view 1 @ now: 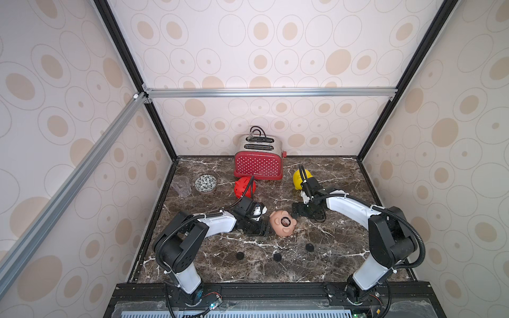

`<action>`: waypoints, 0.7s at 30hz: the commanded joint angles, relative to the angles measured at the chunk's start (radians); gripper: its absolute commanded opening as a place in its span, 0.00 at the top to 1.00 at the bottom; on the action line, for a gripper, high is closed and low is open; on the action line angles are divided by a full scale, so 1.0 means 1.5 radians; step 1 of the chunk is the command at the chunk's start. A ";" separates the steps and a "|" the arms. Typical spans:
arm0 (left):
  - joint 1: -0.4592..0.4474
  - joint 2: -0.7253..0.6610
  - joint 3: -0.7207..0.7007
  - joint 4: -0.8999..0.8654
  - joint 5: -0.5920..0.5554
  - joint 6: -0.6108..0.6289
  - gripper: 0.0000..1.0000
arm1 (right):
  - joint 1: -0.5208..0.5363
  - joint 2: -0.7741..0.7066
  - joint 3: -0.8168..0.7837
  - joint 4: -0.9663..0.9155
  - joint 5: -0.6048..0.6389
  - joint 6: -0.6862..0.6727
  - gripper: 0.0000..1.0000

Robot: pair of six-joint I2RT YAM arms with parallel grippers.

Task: Close piggy banks
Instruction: Adjust the piggy bank at the center of the board.

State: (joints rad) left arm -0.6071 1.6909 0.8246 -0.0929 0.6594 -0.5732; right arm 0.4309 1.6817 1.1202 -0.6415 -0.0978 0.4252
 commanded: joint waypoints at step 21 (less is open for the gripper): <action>0.034 0.005 0.054 -0.042 -0.043 0.026 0.25 | 0.010 -0.039 -0.055 -0.023 -0.056 -0.014 0.01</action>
State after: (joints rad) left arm -0.5564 1.6852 0.8639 -0.1509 0.5922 -0.5560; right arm 0.4355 1.6550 1.0470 -0.6689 -0.1402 0.4057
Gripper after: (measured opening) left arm 0.754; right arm 0.987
